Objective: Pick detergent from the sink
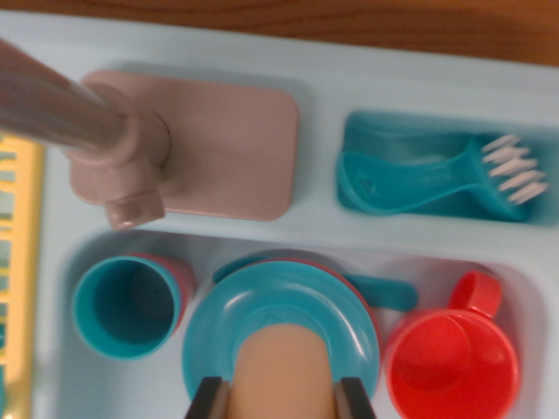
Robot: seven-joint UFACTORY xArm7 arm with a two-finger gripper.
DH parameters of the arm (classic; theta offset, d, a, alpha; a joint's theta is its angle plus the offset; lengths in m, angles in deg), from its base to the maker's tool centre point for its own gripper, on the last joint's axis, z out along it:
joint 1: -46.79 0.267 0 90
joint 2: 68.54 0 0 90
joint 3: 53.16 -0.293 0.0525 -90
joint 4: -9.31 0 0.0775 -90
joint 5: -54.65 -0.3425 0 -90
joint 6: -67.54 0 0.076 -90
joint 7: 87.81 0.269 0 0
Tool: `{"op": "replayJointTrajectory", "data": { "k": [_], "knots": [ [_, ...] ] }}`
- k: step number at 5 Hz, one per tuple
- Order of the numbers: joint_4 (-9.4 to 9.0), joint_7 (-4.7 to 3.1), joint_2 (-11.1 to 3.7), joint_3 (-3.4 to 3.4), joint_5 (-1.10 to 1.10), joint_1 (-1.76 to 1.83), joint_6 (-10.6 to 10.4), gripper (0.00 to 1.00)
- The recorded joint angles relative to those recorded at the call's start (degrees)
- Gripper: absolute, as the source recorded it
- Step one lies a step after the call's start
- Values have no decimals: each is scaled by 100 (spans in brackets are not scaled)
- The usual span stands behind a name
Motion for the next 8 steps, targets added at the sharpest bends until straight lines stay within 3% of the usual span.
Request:
{"op": "replayJointTrajectory", "data": {
  "k": [1, 2, 3, 4, 5, 6, 7, 8],
  "knots": [
    [186, 4, 70, 0, 7, 2, 256, 100],
    [186, 4, 70, 0, 7, 2, 256, 100],
    [372, 7, 139, 1, 13, 4, 511, 100],
    [372, 7, 139, 1, 13, 4, 511, 100],
    [549, 11, 206, 1, 20, 6, 754, 100],
    [549, 11, 206, 1, 20, 6, 754, 100],
    [718, 14, 269, 1, 26, 7, 986, 100],
    [718, 14, 269, 1, 26, 7, 986, 100]
  ]
}}
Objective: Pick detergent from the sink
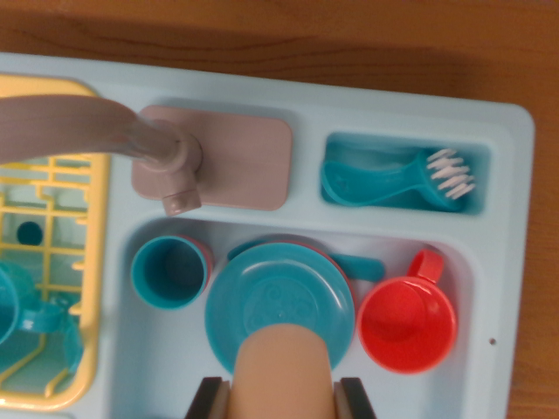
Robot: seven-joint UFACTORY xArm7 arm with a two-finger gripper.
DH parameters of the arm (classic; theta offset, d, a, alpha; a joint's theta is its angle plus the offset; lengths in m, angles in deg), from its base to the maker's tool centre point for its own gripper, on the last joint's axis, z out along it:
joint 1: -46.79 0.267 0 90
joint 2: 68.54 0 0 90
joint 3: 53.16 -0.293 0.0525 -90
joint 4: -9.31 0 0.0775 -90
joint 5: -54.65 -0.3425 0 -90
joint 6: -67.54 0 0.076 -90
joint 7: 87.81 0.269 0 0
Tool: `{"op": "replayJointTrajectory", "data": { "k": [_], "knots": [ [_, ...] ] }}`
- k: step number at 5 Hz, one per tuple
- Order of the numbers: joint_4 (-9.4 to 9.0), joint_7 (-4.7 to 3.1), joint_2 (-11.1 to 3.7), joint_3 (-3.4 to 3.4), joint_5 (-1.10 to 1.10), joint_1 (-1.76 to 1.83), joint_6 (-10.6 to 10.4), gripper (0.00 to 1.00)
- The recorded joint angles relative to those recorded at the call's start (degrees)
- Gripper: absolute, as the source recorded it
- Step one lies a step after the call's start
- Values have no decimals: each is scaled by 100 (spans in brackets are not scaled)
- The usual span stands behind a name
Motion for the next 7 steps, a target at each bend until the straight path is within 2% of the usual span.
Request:
{"op": "replayJointTrajectory", "data": {
  "k": [1, 2, 3, 4, 5, 6, 7],
  "knots": [
    [148, 3, 55, 0, 5, 1, 203, 100],
    [148, 3, 55, 0, 5, 1, 203, 100],
    [270, 5, 101, 0, 10, 3, 371, 100],
    [270, 5, 101, 0, 10, 3, 371, 100],
    [377, 7, 141, 1, 14, 4, 518, 100],
    [377, 7, 141, 1, 14, 4, 518, 100],
    [458, 9, 172, 1, 17, 5, 629, 100]
  ]
}}
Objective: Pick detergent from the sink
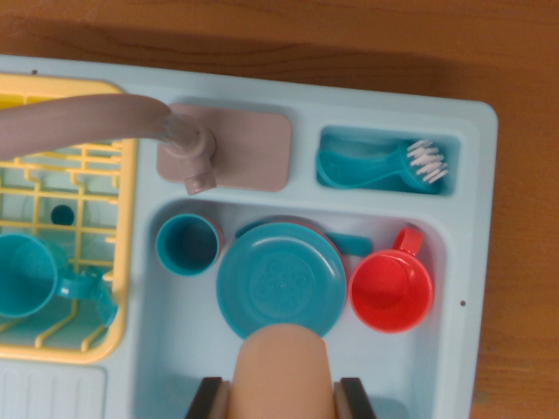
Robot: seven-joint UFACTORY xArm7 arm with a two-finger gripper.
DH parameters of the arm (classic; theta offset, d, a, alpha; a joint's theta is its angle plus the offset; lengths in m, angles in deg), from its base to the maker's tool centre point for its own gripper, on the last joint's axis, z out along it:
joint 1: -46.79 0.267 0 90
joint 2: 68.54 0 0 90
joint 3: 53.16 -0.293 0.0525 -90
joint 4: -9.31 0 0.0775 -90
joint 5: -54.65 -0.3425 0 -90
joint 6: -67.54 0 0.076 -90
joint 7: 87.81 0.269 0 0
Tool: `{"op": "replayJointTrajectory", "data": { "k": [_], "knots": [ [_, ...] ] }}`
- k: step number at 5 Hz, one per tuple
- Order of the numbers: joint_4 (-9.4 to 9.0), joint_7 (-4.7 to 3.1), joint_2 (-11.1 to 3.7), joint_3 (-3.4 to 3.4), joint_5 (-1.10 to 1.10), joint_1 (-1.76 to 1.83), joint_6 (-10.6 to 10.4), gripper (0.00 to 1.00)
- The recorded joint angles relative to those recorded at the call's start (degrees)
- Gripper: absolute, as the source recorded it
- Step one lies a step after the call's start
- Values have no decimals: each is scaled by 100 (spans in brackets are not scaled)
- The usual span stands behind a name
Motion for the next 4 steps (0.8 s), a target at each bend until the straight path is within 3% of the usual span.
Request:
{"op": "replayJointTrajectory", "data": {
  "k": [4],
  "knots": [
    [66, 1, 25, 0, 2, 1, 91, 100]
  ]
}}
